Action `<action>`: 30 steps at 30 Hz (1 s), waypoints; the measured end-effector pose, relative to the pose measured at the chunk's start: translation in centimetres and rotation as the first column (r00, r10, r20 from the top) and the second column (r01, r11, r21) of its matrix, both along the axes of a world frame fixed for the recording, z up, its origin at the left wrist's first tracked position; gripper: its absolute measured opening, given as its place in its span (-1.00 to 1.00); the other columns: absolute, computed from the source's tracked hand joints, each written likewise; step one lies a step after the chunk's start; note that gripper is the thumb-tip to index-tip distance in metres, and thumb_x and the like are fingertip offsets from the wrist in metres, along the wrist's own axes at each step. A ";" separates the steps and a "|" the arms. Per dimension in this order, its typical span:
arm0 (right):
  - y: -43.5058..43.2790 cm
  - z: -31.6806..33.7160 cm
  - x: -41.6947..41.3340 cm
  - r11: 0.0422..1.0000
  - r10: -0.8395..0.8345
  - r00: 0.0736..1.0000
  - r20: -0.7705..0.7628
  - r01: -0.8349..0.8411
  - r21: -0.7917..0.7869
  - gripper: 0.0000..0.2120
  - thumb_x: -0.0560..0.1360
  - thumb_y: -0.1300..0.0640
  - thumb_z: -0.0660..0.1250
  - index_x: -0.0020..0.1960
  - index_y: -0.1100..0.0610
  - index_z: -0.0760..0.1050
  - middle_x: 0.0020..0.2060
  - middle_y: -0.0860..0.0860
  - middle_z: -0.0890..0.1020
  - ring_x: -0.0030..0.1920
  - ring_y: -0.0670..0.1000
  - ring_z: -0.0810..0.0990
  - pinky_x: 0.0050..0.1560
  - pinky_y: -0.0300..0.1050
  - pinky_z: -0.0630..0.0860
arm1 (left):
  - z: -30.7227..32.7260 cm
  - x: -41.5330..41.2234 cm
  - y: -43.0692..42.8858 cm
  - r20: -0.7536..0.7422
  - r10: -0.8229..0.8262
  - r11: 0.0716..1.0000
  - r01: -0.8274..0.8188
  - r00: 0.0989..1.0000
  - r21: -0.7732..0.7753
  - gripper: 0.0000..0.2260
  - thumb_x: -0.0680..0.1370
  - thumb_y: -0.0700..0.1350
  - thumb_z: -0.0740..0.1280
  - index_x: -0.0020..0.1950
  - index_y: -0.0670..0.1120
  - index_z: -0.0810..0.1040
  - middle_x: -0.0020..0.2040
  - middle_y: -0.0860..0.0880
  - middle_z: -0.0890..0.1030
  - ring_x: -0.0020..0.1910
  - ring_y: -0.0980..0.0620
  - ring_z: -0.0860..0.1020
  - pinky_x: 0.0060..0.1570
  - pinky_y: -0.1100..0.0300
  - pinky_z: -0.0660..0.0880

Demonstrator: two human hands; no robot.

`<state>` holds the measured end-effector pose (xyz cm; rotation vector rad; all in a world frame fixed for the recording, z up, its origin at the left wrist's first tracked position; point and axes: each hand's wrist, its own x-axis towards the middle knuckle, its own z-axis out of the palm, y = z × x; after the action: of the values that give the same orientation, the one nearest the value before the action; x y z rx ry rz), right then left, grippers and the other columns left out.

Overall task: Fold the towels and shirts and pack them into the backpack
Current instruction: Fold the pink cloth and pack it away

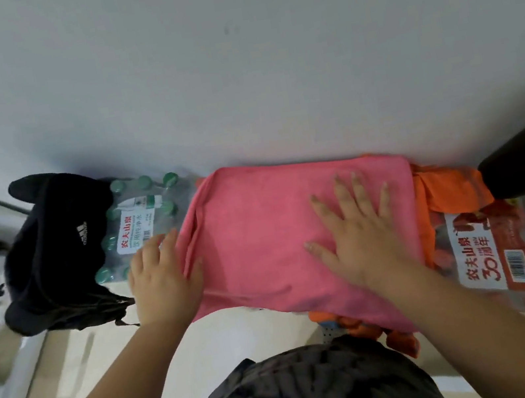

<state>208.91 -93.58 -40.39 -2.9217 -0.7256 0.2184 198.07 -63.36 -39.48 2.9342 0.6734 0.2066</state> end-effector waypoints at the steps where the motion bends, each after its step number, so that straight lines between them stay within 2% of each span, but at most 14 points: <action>1: 1.4 0.3 -0.4 0.998 0.059 0.998 0.001 -0.059 0.037 -0.25 0.52 -0.47 -0.09 0.62 -0.14 0.00 0.63 0.15 -0.05 0.60 0.26 -0.19 0.47 0.44 -0.30 | 0.0 -0.9 0.3 -0.002 0.045 0.999 -0.045 0.999 -0.004 -0.44 0.41 0.15 0.29 0.32 -0.12 0.50 0.20 -0.17 0.54 0.17 -0.28 0.47 0.17 -0.17 0.41; 3: 4.4 0.6 -1.1 0.981 0.179 0.984 -0.008 -0.178 0.077 -0.26 0.52 -0.46 -0.09 0.61 -0.16 0.01 0.63 0.12 -0.07 0.61 0.25 -0.20 0.47 0.43 -0.33 | -0.1 -2.5 0.7 -0.014 0.119 0.992 -0.120 0.993 -0.050 -0.51 0.42 0.18 0.38 0.22 -0.11 0.53 0.08 -0.13 0.56 0.10 -0.24 0.49 0.11 -0.13 0.43; 5: 6.9 0.5 -1.6 0.961 0.267 0.963 -0.034 -0.263 0.086 -0.26 0.51 -0.47 -0.10 0.61 -0.18 0.02 0.63 0.10 -0.08 0.60 0.24 -0.21 0.46 0.45 -0.33 | -0.2 -3.2 0.9 -0.043 0.200 0.965 -0.204 0.979 -0.165 -0.58 0.43 0.12 0.50 0.14 -0.09 0.53 0.02 -0.09 0.55 0.07 -0.18 0.50 0.09 -0.08 0.43; 7: 8.3 -0.2 -1.9 0.949 0.314 0.944 -0.098 -0.311 0.041 -0.25 0.50 -0.48 -0.14 0.61 -0.21 -0.04 0.63 0.08 -0.16 0.60 0.23 -0.26 0.44 0.45 -0.36 | -0.3 -3.3 1.5 -0.054 0.244 0.933 -0.249 0.968 -0.260 -0.67 0.45 0.06 0.49 0.11 -0.05 0.55 -0.01 -0.03 0.55 0.04 -0.13 0.52 0.05 -0.04 0.47; 10: 8.6 -1.1 -1.9 0.938 0.330 0.937 -0.117 -0.339 -0.073 -0.22 0.48 -0.51 -0.18 0.62 -0.22 -0.14 0.63 0.05 -0.21 0.60 0.23 -0.28 0.43 0.46 -0.36 | -0.2 -2.9 2.1 -0.046 0.180 0.934 -0.185 0.983 -0.304 -0.83 0.49 0.03 0.44 0.04 0.02 0.61 -0.08 0.05 0.55 -0.05 -0.05 0.55 -0.06 0.07 0.48; 12: 8.6 -1.2 -1.8 0.939 0.320 0.941 -0.114 -0.331 -0.093 -0.21 0.47 -0.52 -0.19 0.62 -0.22 -0.13 0.63 0.04 -0.19 0.60 0.22 -0.24 0.44 0.45 -0.33 | 0.0 -2.6 2.3 -0.019 0.139 0.938 -0.138 0.990 -0.318 -0.86 0.47 -0.03 0.47 0.00 0.02 0.63 -0.11 0.06 0.54 -0.13 -0.01 0.53 -0.12 0.12 0.45; 17: 8.9 -0.8 -1.8 0.945 0.289 0.944 -0.159 -0.308 -0.110 -0.18 0.41 -0.56 -0.34 0.60 -0.26 -0.19 0.62 -0.03 -0.23 0.60 0.18 -0.27 0.47 0.41 -0.30 | -0.1 -1.7 3.5 0.050 -0.036 0.939 0.051 0.998 -0.341 -0.99 0.47 -0.13 0.49 -0.13 -0.03 0.69 -0.24 0.05 0.52 -0.27 0.00 0.50 -0.23 0.10 0.49; 19: 8.9 -0.5 -1.8 0.946 0.278 0.945 -0.174 -0.300 -0.119 -0.18 0.37 -0.56 -0.41 0.58 -0.30 -0.25 0.60 -0.07 -0.29 0.59 0.14 -0.32 0.48 0.38 -0.32 | 0.6 -1.2 4.5 0.059 0.027 0.895 0.002 0.998 -0.445 -0.93 0.49 -0.11 0.45 -0.20 0.00 0.63 -0.26 0.04 0.57 -0.26 -0.01 0.53 -0.22 0.07 0.50; 21: 9.0 -0.1 -1.8 0.953 0.260 0.945 -0.198 -0.284 -0.107 -0.21 0.37 -0.56 -0.43 0.55 -0.35 -0.30 0.58 -0.12 -0.33 0.58 0.08 -0.36 0.50 0.33 -0.33 | 2.2 -0.4 6.2 0.091 0.159 0.809 -0.077 0.983 -0.583 -0.91 0.47 -0.14 0.38 -0.24 -0.01 0.57 -0.32 0.04 0.58 -0.30 0.00 0.53 -0.23 0.05 0.50; 24: 9.2 0.5 -1.6 0.969 0.207 0.945 -0.252 -0.233 -0.078 -0.25 0.37 -0.56 -0.45 0.53 -0.41 -0.25 0.57 -0.22 -0.31 0.59 0.03 -0.32 0.53 0.25 -0.34 | 4.4 2.1 10.4 0.164 0.317 0.706 -0.117 0.934 -0.699 -0.93 0.43 -0.10 0.32 -0.25 -0.04 0.53 -0.39 0.05 0.52 -0.39 0.04 0.42 -0.30 0.08 0.44; 27: 10.2 1.5 -1.7 0.975 0.149 0.947 -0.285 -0.188 -0.115 -0.20 0.36 -0.56 -0.47 0.56 -0.38 -0.16 0.58 -0.22 -0.26 0.62 0.06 -0.19 0.58 0.19 -0.25 | 5.9 6.0 14.5 0.190 0.263 0.729 -0.065 0.946 -0.682 -0.91 0.43 -0.06 0.32 -0.24 -0.06 0.51 -0.36 0.00 0.52 -0.37 0.00 0.44 -0.29 0.06 0.45; 30: 12.3 2.8 -2.2 0.977 0.069 0.964 -0.256 -0.118 -0.179 -0.10 0.37 -0.54 -0.44 0.61 -0.23 0.01 0.63 -0.09 -0.05 0.62 0.09 0.01 0.60 0.14 -0.08 | 5.9 9.7 16.8 0.155 0.111 0.783 0.010 0.982 -0.622 -0.81 0.48 -0.10 0.36 -0.32 -0.03 0.44 -0.39 0.04 0.46 -0.36 0.03 0.42 -0.28 0.10 0.36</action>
<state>206.71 -81.32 -37.58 -2.9593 -0.8445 0.6887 207.80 -46.52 -33.62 2.2288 0.6395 0.2075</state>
